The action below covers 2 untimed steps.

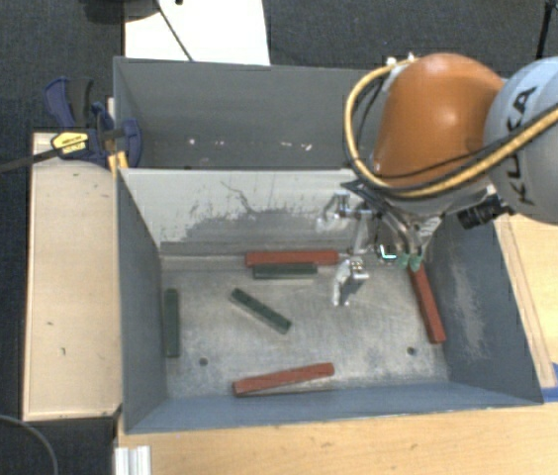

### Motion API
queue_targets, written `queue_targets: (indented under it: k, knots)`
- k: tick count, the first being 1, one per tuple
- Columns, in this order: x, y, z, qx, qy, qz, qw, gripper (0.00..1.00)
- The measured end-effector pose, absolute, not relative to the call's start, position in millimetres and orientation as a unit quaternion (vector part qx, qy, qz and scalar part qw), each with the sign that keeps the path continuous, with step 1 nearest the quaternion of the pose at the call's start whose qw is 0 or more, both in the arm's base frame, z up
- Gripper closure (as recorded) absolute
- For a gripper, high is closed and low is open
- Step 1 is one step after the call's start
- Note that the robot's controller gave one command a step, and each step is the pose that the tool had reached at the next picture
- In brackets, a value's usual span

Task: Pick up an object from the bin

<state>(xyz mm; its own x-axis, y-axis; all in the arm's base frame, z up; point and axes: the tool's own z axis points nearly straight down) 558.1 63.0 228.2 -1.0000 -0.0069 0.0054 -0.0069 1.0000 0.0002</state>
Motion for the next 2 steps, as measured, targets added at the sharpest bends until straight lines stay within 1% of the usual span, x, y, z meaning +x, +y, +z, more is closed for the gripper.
queue_targets:
  k: [1,2]
  knots:
    - [559.7,63,233,0.002,-1.0,-0.001,-0.002,0.0]
    - [556.3,98,149,-0.003,-1.0,-0.001,-0.003,0.0]
